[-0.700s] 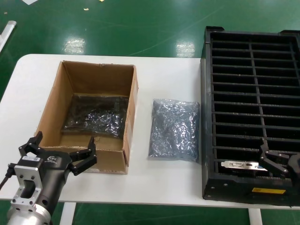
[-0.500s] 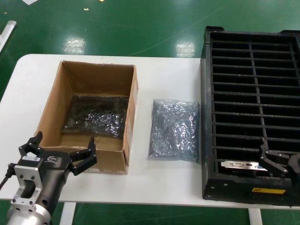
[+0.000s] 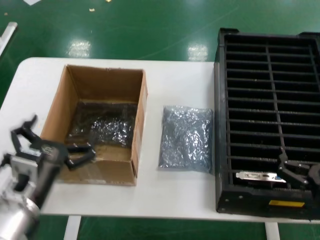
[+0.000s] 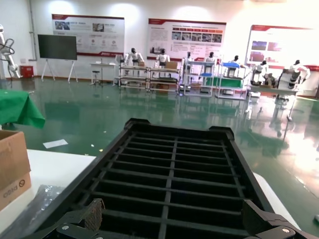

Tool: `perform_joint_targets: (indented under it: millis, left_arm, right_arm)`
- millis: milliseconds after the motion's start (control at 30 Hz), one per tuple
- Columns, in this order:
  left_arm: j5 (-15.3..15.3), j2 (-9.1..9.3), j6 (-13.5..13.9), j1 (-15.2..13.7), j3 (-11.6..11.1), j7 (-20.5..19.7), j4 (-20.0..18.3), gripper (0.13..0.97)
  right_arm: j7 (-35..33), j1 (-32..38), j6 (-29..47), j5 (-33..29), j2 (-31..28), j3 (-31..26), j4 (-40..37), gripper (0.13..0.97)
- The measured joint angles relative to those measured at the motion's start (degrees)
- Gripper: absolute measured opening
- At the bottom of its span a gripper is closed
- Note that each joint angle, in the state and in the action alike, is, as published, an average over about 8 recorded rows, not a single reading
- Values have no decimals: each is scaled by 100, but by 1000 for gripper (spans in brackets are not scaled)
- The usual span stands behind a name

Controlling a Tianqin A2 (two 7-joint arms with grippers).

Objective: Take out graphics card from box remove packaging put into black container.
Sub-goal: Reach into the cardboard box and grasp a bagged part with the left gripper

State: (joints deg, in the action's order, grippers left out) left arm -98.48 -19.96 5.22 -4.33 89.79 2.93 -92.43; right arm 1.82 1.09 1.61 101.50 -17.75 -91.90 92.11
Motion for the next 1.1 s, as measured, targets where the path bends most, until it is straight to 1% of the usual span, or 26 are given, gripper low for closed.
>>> perform_joint_targets:
  millis: [67, 167, 267, 333, 433, 500, 600, 700, 800, 900, 1000, 1100]
  left_arm:
    - [167, -207, 118, -228, 11, 99, 79, 966]
    - [555, -560, 354, -706, 148, 91, 344, 966]
    - [1141, -812, 808, -1338, 338, 53, 799, 966]
    - [1574, -892, 1195, -1780, 452, 69, 1163, 966]
    - [2285, -882, 1855, -2498, 624, 192, 1813, 966]
    - [2749, -831, 2245, -2982, 810, 282, 2293, 966]
    - [3368, -722, 2706, -3670, 1193, 388, 3038, 966]
    - [3862, -593, 2995, -4268, 1675, 514, 3806, 966]
    - [4219, -419, 3077, -4751, 2103, 710, 4562, 966]
    - [4445, -191, 2937, -5191, 2446, 1015, 5384, 966]
    - [4467, 64, 2637, -5589, 2652, 1464, 6227, 962]
    - [4271, 305, 2287, -5934, 2710, 2059, 7019, 957]
  right_arm:
    - [0, 0, 0, 0, 0, 0, 0, 966]
    - [0, 0, 0, 0, 0, 0, 0, 966]
    - [0, 0, 0, 0, 0, 0, 0, 966]
    - [0, 0, 0, 0, 0, 0, 0, 966]
    - [0, 0, 0, 0, 0, 0, 0, 966]
    - [0, 0, 0, 0, 0, 0, 0, 966]
    - [0, 0, 0, 0, 0, 0, 0, 966]
    - [0, 0, 0, 0, 0, 0, 0, 966]
    - [0, 0, 0, 0, 0, 0, 0, 966]
    - [0, 0, 0, 0, 0, 0, 0, 966]
    - [0, 0, 0, 0, 0, 0, 0, 966]
    - [0, 0, 0, 0, 0, 0, 0, 966]
